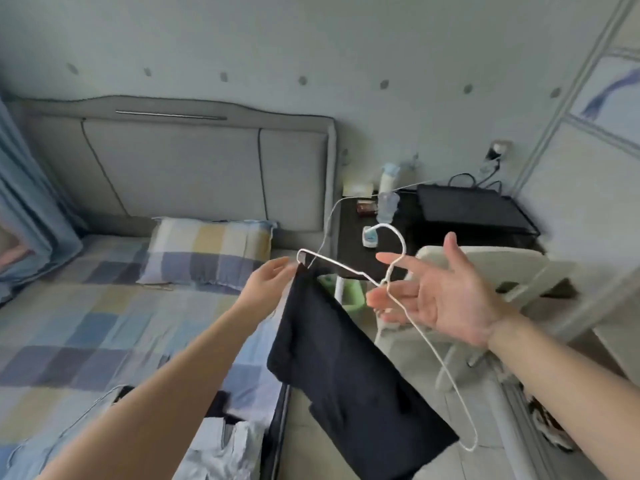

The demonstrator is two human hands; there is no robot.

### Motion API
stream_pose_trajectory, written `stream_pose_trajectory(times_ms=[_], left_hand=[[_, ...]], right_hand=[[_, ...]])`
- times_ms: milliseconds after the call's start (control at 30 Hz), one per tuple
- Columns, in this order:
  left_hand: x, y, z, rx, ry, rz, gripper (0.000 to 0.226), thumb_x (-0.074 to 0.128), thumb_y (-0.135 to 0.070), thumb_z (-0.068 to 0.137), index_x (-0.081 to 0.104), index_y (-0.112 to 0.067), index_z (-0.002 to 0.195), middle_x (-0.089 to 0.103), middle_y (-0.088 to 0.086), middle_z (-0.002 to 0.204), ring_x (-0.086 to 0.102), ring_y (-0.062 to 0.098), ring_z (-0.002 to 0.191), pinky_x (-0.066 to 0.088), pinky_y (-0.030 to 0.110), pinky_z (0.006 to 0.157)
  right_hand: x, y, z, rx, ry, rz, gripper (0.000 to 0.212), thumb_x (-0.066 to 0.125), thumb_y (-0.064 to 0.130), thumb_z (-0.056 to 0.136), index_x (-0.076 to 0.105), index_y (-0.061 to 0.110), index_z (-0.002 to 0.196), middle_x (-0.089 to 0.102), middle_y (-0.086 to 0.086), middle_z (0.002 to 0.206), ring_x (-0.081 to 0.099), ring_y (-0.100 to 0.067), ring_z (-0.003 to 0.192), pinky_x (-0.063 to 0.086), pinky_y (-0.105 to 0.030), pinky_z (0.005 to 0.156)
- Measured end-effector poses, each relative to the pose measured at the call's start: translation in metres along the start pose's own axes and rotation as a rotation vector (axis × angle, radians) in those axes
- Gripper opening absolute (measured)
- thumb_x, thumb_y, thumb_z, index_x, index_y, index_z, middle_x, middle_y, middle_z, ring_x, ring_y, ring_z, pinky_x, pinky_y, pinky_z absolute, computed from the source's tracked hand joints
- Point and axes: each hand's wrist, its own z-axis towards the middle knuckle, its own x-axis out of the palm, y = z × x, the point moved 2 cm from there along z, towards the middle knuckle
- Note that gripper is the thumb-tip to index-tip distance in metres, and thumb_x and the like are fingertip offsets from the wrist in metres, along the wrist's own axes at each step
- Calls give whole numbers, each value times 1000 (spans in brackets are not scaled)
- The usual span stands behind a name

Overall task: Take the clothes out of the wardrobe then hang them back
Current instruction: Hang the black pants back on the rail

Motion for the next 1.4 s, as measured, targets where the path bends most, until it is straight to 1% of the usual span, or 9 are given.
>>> stream_pose_trajectory(times_ms=[100, 267, 467, 633, 767, 933, 1067, 1233, 1400], left_hand=[[89, -34, 9, -4, 159, 6, 32, 54, -39, 102, 58, -27, 132, 61, -3, 129, 57, 11, 112, 46, 31, 97], [218, -92, 17, -48, 450, 21, 38, 53, -51, 99, 57, -31, 131, 60, -5, 134, 57, 20, 123, 48, 37, 98], [340, -154, 26, 57, 722, 75, 46, 46, -60, 98, 57, -34, 134, 66, -8, 131, 64, 18, 117, 47, 45, 107], [417, -196, 36, 139, 927, 110, 54, 44, -68, 94, 58, -36, 135, 69, -13, 126, 68, 14, 113, 49, 44, 105], [473, -227, 47, 214, 1090, 148, 59, 44, -70, 87, 62, -33, 130, 70, -12, 124, 68, 13, 113, 47, 42, 106], [541, -276, 65, 355, 1328, 100, 50, 60, -54, 93, 63, -18, 128, 73, -1, 120, 68, 15, 114, 45, 33, 108], [595, -332, 80, 479, 1378, 43, 30, 58, -29, 100, 67, -9, 121, 75, 5, 112, 71, 15, 107, 52, 16, 86], [653, -407, 82, 607, 1423, -66, 27, 43, -16, 107, 66, -7, 118, 76, 11, 107, 73, 24, 101, 55, 22, 90], [689, -480, 68, 723, 1460, -117, 29, 37, -12, 109, 64, -5, 117, 75, 15, 107, 74, 27, 95, 57, 22, 84]], right_hand=[[-52, 23, -55, -68, -73, 12, 96, 18, 85, 81, 31, 23, 153, 48, -32, 139, 43, -41, 136, 27, -62, 114], [-126, 57, -136, -187, -143, 63, 94, 29, 90, 76, 26, 37, 153, 39, -19, 152, 32, -31, 145, 8, -64, 117], [-198, 94, -212, -299, -303, 111, 98, 37, 92, 71, 23, 41, 153, 36, -7, 157, 29, -25, 146, 12, -66, 115], [-250, 129, -260, -402, -522, 158, 91, 27, 92, 75, 31, 42, 151, 39, -2, 155, 34, -25, 144, 22, -66, 112], [-284, 156, -283, -480, -683, 123, 101, 55, 89, 59, 35, 45, 148, 42, 2, 153, 34, -24, 143, 21, -64, 113], [-321, 198, -311, -613, -895, 76, 103, 59, 88, 56, 37, 44, 147, 45, 3, 151, 36, -23, 141, 21, -65, 113], [-341, 243, -333, -733, -1059, 87, 93, 62, 83, 51, 50, 47, 136, 55, 1, 142, 40, -25, 138, 16, -66, 114], [-355, 306, -361, -859, -1217, 27, 87, 37, 87, 72, 40, 41, 146, 47, -1, 149, 41, -25, 138, 22, -64, 113], [-368, 375, -391, -940, -1350, -14, 89, 38, 86, 76, 32, 38, 151, 52, -4, 145, 49, -25, 133, 30, -64, 110]])
